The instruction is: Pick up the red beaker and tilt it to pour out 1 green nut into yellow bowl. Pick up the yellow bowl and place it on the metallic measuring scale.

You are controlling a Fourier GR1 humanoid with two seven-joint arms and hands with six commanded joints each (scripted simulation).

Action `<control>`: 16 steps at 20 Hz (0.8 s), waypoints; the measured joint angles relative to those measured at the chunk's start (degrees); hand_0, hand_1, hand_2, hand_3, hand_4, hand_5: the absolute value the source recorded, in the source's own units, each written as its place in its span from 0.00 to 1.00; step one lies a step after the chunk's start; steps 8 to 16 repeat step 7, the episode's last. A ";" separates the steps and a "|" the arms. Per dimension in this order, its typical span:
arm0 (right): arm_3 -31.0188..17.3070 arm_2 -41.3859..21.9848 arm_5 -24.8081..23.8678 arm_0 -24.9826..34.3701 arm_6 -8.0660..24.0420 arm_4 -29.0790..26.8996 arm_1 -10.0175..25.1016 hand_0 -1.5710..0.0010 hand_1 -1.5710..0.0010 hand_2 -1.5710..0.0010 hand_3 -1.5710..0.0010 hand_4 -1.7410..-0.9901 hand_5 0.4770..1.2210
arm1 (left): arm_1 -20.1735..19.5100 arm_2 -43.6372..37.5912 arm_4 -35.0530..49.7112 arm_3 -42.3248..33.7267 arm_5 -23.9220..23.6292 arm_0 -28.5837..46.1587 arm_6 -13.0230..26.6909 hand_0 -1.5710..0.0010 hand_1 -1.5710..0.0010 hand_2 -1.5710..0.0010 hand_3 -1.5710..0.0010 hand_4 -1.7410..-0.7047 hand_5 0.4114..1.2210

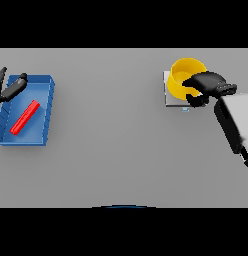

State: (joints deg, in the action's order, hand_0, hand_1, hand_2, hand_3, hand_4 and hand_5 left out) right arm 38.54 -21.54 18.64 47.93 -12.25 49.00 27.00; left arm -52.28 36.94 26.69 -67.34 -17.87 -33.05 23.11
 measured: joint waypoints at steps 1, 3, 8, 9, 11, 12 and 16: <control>-0.35 -0.31 -0.24 0.22 -0.76 0.37 0.22 0.90 0.84 0.76 0.71 0.36 0.49 | -0.39 -0.26 0.22 0.04 0.14 0.20 -0.06 1.00 1.00 1.00 1.00 0.98 0.36; 0.04 -0.61 -0.14 0.14 -0.60 0.61 0.26 0.94 0.90 0.84 0.76 0.40 0.45 | -0.20 -0.35 0.40 -0.02 0.10 -0.13 0.33 1.00 1.00 1.00 1.00 0.98 0.35; 0.80 -0.48 2.00 -0.29 1.74 0.14 0.02 0.97 0.96 0.93 0.83 0.44 0.38 | -0.38 -0.76 0.88 0.08 0.61 -0.26 0.03 1.00 1.00 1.00 1.00 0.99 0.35; 0.80 -0.48 2.00 -0.29 1.74 0.14 0.02 0.97 0.96 0.93 0.83 0.44 0.38 | -0.38 -0.76 0.88 0.08 0.61 -0.26 0.03 1.00 1.00 1.00 1.00 0.99 0.35; 0.80 -0.48 2.00 -0.29 1.74 0.14 0.02 0.97 0.96 0.93 0.83 0.44 0.38 | -0.38 -0.76 0.88 0.08 0.61 -0.26 0.03 1.00 1.00 1.00 1.00 0.99 0.35; 0.80 -0.48 2.00 -0.29 1.74 0.14 0.02 0.97 0.96 0.93 0.83 0.44 0.38 | -0.38 -0.76 0.88 0.08 0.61 -0.26 0.03 1.00 1.00 1.00 1.00 0.99 0.35; 0.80 -0.48 2.00 -0.29 1.74 0.14 0.02 0.97 0.96 0.93 0.83 0.44 0.38 | -0.38 -0.76 0.88 0.08 0.61 -0.26 0.03 1.00 1.00 1.00 1.00 0.99 0.35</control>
